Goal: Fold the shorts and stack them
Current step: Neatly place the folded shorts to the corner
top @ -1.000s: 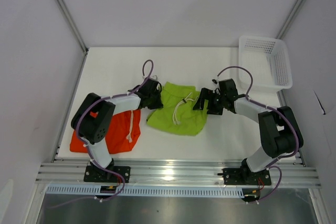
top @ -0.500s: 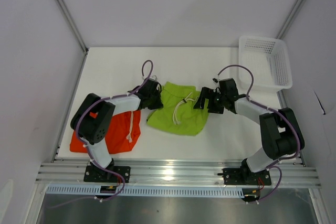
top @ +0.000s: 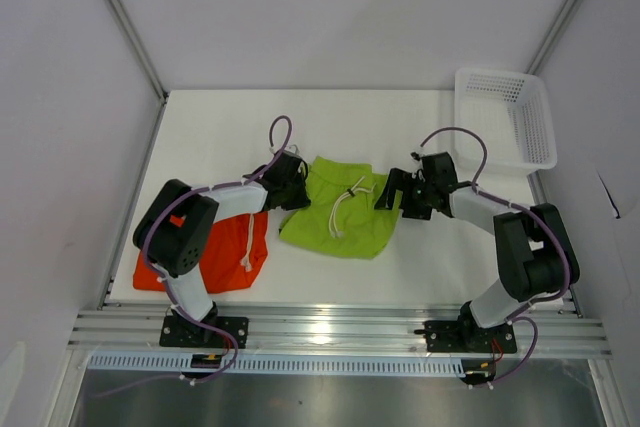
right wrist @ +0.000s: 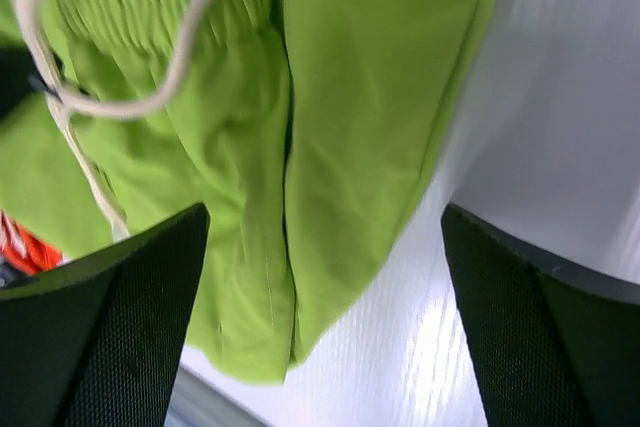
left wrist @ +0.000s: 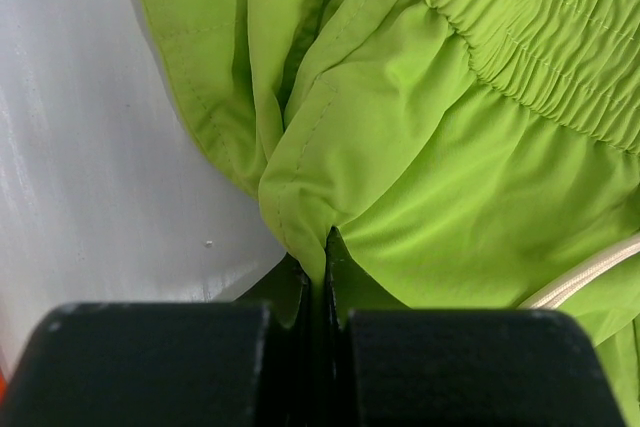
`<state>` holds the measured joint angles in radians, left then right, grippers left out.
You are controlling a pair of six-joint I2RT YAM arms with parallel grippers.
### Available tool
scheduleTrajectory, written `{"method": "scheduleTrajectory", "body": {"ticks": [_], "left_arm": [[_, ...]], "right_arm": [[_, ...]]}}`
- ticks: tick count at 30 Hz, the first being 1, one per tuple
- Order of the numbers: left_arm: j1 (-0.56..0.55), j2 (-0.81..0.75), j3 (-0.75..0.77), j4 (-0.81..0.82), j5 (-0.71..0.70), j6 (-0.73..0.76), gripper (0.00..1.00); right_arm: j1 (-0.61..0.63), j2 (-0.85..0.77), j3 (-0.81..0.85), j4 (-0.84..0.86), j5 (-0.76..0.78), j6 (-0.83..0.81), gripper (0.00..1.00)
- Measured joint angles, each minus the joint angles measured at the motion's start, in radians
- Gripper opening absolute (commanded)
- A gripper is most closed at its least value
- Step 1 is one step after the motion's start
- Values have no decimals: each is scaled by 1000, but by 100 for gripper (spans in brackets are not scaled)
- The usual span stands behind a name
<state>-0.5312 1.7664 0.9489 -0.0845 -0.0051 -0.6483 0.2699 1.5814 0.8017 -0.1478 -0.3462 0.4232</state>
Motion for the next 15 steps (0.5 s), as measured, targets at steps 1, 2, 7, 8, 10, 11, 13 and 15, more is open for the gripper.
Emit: {"method": "scheduleTrajectory", "body": {"ticks": [1, 2, 7, 8, 10, 11, 13, 15], "left_arm": [[0, 0, 0, 1, 0, -1, 0], [-1, 0, 0, 1, 0, -1, 0], [-2, 0, 0, 1, -1, -1, 0], [-2, 0, 0, 1, -1, -1, 0], [-2, 0, 0, 1, -2, -1, 0], [-2, 0, 0, 1, -2, -1, 0], [-2, 0, 0, 0, -2, 0, 0], [-3, 0, 0, 0, -2, 0, 0]], "right_arm": [[0, 7, 5, 13, -8, 1, 100], [4, 15, 9, 27, -10, 2, 99], [37, 47, 24, 78, -32, 4, 97], [45, 53, 26, 85, -37, 5, 96], [62, 68, 36, 93, -43, 6, 85], [67, 75, 40, 94, -45, 7, 80], [80, 92, 50, 99, -44, 9, 73], [93, 103, 58, 98, -36, 8, 58]]}}
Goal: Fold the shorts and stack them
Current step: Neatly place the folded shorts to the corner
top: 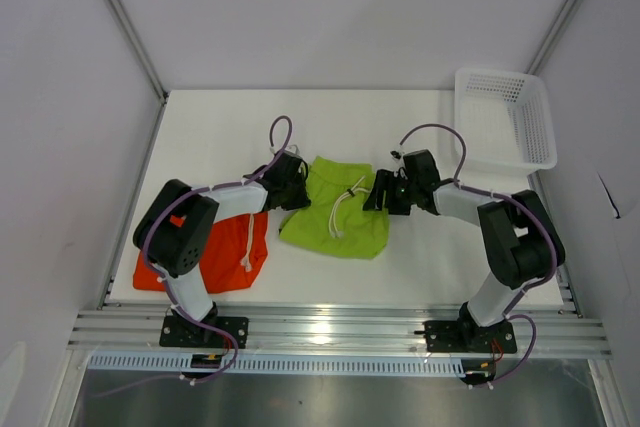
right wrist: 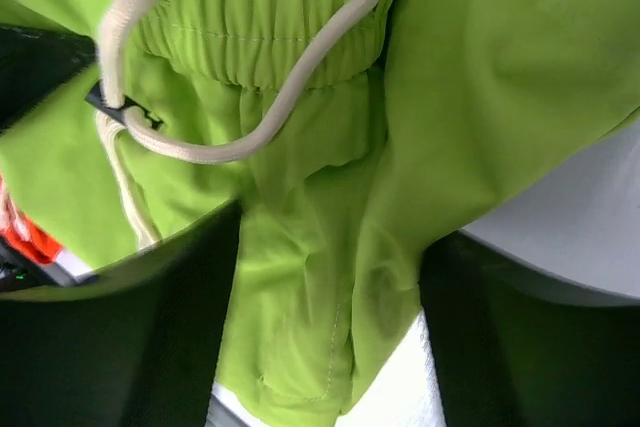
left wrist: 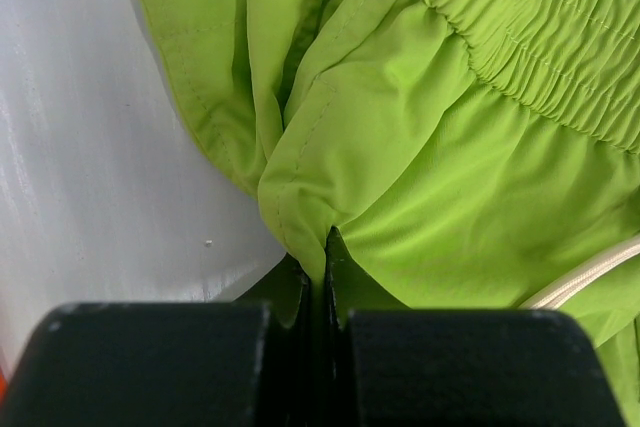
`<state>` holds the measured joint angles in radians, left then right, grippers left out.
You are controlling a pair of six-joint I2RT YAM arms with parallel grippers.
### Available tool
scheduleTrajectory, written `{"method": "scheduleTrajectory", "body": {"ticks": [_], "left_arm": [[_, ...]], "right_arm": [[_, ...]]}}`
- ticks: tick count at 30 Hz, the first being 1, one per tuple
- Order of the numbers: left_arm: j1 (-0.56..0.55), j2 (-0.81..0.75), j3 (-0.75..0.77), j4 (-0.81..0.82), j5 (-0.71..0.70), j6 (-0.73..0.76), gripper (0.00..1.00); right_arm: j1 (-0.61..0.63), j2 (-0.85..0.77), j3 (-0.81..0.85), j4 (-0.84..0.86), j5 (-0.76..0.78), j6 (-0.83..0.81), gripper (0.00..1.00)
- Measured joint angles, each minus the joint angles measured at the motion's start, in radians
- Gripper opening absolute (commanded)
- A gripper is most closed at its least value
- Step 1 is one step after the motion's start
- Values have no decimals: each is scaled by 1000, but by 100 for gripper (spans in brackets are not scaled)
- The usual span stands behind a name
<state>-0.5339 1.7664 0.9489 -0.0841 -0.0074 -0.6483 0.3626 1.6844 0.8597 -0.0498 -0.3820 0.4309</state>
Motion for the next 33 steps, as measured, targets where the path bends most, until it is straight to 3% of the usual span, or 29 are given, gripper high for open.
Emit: {"method": "scheduleTrajectory", "body": {"ticks": [1, 2, 6, 21, 33], "left_arm": [[0, 0, 0, 0, -1, 0, 0], [-1, 0, 1, -1, -2, 0, 0], [-1, 0, 5, -8, -2, 1, 0], [-86, -51, 144, -204, -107, 23, 0], [-99, -117, 168, -307, -174, 35, 0]], "right_arm": [[6, 5, 3, -3, 10, -3, 50], [11, 11, 5, -8, 19, -4, 34], [26, 37, 24, -39, 49, -8, 3], [177, -10, 190, -249, 182, -13, 0], [222, -26, 239, -290, 199, 3, 0]]}}
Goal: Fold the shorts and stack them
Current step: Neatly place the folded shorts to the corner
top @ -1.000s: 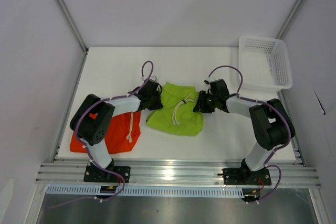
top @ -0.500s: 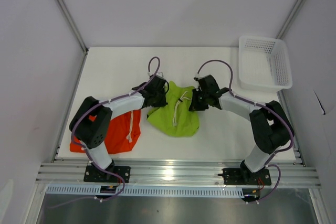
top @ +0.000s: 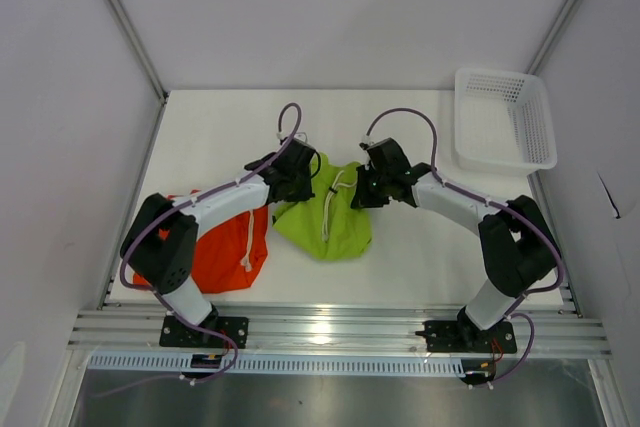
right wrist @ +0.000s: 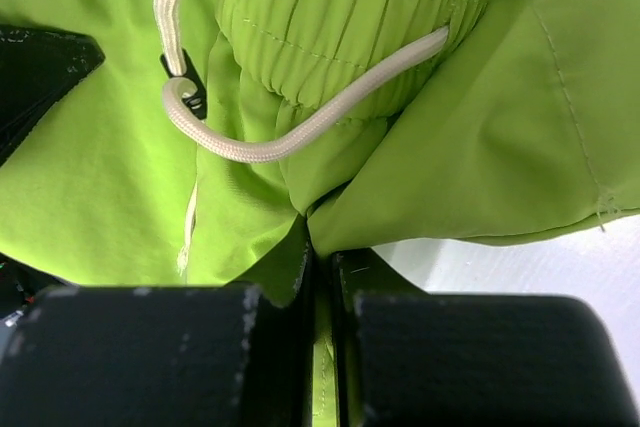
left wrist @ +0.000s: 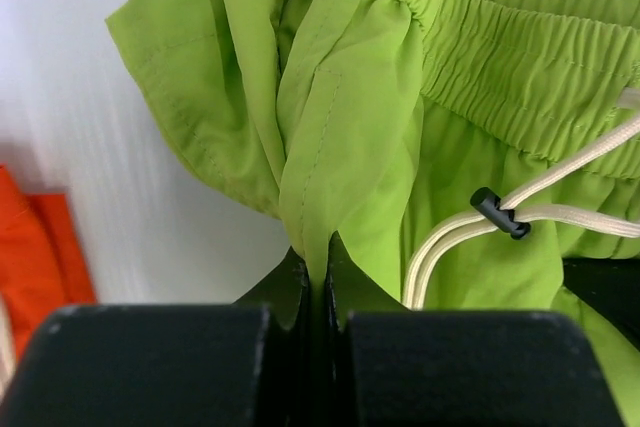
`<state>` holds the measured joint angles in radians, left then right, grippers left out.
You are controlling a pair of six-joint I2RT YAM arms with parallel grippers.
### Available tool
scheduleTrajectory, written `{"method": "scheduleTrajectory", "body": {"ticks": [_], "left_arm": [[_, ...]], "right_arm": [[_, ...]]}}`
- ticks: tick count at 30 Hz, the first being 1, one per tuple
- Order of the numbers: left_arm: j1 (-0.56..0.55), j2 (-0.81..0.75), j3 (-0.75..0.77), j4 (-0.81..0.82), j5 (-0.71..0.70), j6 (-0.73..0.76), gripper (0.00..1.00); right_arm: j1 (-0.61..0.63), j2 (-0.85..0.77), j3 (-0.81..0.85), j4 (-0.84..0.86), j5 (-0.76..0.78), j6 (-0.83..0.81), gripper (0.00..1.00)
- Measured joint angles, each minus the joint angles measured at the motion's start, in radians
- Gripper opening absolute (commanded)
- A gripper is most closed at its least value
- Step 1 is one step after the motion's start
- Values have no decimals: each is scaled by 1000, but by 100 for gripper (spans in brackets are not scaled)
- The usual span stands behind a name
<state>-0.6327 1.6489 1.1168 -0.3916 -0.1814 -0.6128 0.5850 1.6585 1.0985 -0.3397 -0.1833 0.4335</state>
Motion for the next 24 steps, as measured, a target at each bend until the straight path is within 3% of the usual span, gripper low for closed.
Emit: {"method": "scheduleTrajectory", "body": {"ticks": [6, 11, 18, 24], "left_arm": [[8, -69, 30, -111, -43, 24, 0], [79, -252, 26, -206, -53, 39, 0], [330, -537, -83, -297, -36, 64, 0], [566, -660, -128, -416, -7, 117, 0]], "right_arm": [[52, -1, 37, -5, 0, 32, 0], [143, -3, 107, 5, 4, 65, 0], [312, 30, 216, 113, 30, 135, 0], [437, 177, 333, 195, 37, 181, 0]]}}
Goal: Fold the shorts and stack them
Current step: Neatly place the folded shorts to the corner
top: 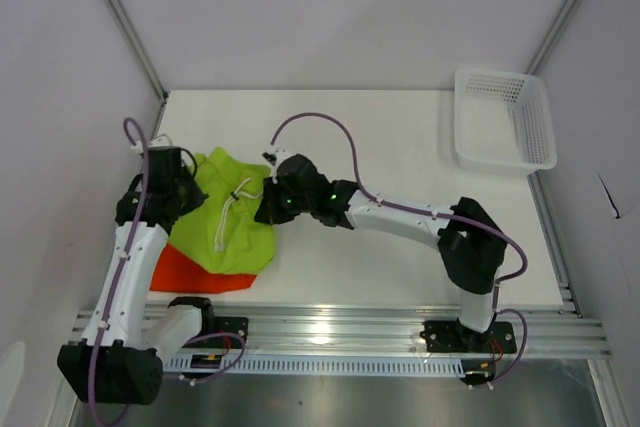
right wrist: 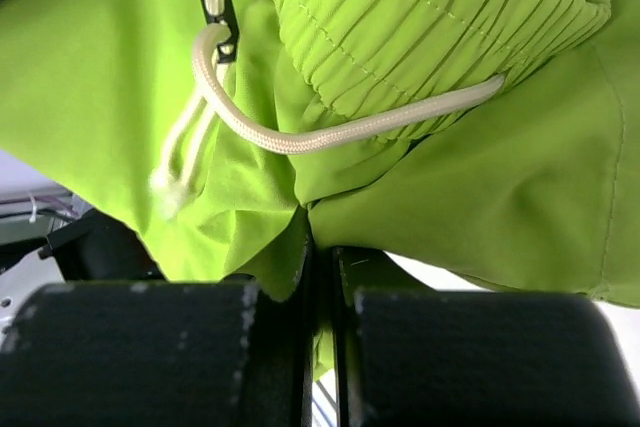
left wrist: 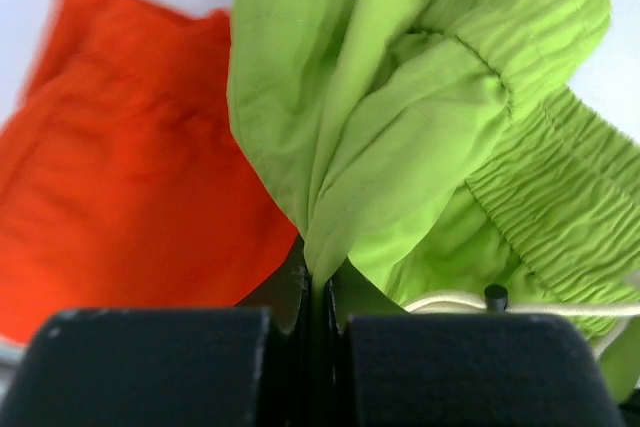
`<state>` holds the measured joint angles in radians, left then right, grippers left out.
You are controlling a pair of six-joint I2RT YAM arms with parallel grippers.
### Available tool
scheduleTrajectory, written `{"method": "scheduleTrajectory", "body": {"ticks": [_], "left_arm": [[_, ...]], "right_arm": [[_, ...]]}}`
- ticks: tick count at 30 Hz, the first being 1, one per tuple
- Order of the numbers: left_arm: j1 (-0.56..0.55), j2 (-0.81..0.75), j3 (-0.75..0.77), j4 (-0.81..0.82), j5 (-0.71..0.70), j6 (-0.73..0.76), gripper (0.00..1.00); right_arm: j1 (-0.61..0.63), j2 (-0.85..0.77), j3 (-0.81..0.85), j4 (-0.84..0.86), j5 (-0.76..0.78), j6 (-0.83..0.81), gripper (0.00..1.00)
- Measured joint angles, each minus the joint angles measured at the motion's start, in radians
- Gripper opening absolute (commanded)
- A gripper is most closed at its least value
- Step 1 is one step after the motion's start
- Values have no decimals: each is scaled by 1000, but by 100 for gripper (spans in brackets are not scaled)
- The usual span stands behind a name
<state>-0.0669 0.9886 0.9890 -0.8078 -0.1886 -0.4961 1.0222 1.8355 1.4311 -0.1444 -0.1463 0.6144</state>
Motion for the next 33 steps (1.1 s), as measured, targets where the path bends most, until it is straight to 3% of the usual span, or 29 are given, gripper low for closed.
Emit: {"method": "scheduleTrajectory", "body": {"ticks": [12, 23, 30, 31, 33], "left_arm": [[448, -103, -47, -92, 117, 132, 0], [637, -6, -87, -48, 250, 158, 0], [661, 62, -120, -38, 323, 158, 4], [661, 79, -123, -34, 328, 158, 5], [662, 107, -127, -34, 332, 159, 18]], "right_arm": [[94, 235, 227, 41, -17, 5, 0], [86, 382, 394, 14, -61, -16, 0], [80, 396, 382, 16, -97, -3, 0], [77, 397, 373, 25, -108, 3, 0], [70, 401, 354, 37, -124, 15, 0]]}}
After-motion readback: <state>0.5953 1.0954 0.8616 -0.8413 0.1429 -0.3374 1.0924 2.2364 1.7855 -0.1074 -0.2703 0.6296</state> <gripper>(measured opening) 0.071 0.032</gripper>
